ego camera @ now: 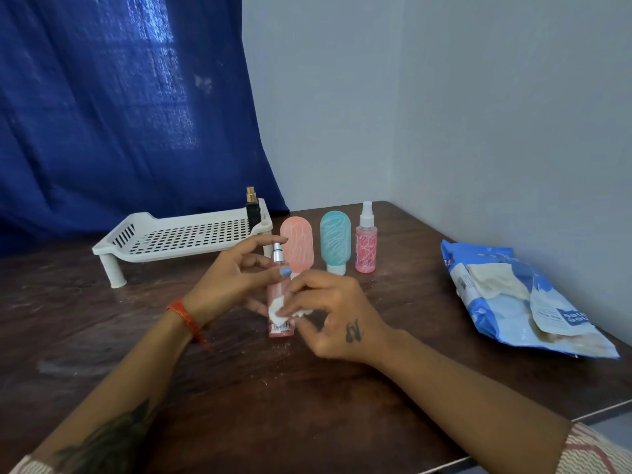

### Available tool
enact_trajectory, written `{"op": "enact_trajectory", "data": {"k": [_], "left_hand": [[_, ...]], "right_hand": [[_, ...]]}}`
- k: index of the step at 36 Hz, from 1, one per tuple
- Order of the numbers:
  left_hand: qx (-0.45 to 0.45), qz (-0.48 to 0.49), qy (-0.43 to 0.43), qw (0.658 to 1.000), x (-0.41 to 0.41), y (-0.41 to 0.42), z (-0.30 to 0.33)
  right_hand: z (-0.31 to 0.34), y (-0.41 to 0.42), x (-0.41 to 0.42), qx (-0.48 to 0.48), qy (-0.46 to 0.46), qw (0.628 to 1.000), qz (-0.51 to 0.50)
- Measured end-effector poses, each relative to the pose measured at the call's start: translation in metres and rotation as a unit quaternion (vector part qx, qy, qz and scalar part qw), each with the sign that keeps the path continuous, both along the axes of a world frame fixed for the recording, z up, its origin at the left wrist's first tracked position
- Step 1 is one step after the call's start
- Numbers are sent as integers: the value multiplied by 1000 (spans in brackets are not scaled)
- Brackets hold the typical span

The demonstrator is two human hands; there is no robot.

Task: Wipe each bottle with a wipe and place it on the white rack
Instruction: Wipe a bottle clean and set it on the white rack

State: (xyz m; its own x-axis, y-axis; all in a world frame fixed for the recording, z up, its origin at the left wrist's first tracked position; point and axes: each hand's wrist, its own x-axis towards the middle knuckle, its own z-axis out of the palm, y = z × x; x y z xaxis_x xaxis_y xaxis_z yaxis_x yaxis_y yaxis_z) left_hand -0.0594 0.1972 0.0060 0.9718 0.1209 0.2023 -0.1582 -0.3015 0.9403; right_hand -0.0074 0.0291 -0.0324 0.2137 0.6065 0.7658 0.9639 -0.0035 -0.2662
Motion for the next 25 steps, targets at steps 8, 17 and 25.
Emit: {"op": "enact_trajectory", "data": {"k": [8,17,25], "left_hand": [[10,9,3,1000,1,3,-1],[0,-2,5,1000,0,2,-1],[-12,3,-37,999,1,0,-1]], "right_hand": [[3,-3,-7,-110,-43,992,33],[1,-5,7,-63,8,996,-69],[3,-2,1,-27,72,997,1]]}}
